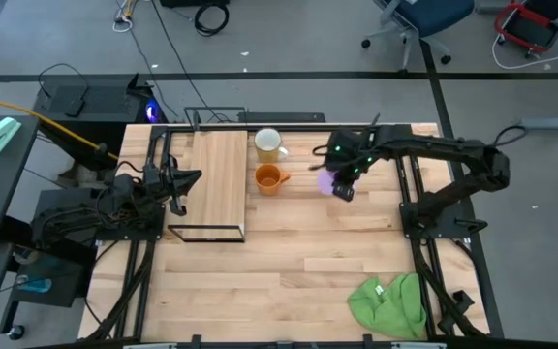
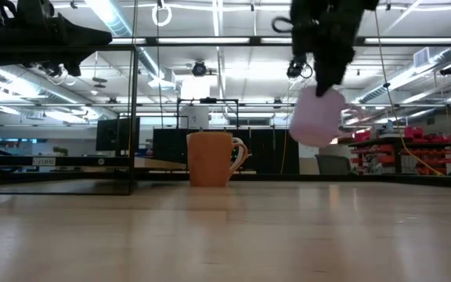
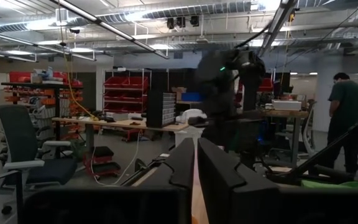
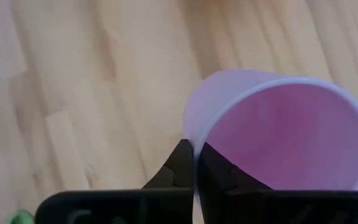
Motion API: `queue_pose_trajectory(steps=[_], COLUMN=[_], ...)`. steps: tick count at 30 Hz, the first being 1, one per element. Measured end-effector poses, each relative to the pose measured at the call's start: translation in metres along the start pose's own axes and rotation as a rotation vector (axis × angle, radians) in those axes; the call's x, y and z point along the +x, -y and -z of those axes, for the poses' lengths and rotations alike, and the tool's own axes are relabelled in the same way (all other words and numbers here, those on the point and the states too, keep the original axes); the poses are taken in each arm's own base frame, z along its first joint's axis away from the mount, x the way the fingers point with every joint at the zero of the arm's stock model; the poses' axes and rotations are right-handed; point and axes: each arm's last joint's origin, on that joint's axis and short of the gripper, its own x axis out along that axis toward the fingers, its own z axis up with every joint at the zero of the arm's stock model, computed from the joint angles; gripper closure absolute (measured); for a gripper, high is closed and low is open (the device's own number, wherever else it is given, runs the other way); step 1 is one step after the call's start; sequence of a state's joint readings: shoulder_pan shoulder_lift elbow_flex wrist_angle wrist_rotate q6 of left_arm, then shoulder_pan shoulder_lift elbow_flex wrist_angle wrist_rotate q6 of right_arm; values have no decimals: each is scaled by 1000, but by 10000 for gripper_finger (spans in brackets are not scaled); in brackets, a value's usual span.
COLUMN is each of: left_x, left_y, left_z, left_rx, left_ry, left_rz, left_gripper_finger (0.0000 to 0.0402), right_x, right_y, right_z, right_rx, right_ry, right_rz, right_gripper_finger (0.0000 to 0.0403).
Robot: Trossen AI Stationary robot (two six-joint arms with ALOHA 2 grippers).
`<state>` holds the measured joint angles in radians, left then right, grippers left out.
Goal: Stack small to large cups/mugs on shelf
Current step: Put the pink mug on the shelf
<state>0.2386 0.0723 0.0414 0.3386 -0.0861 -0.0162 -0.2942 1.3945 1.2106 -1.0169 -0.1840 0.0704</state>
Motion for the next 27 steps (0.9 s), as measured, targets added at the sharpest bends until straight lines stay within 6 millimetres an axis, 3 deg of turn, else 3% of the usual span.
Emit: queue_pose_trajectory(steps=[5,18,27], left_x=[0,0,0], left_y=[0,0,0], left_z=[0,0,0], left_rx=[-4,-17,-17], left_ry=[1,0,0], left_rz=[0,0,0], left_gripper_finger=[375,371,367], right_x=[15,95,116], right_y=[-34,-86,-106], right_z=[-29,-72,-99], right_rx=[-128,-377,-528], right_ry=[-23,-181,-159], right_rz=[-34,-66,-19], right_gripper_finger=[398,398,398])
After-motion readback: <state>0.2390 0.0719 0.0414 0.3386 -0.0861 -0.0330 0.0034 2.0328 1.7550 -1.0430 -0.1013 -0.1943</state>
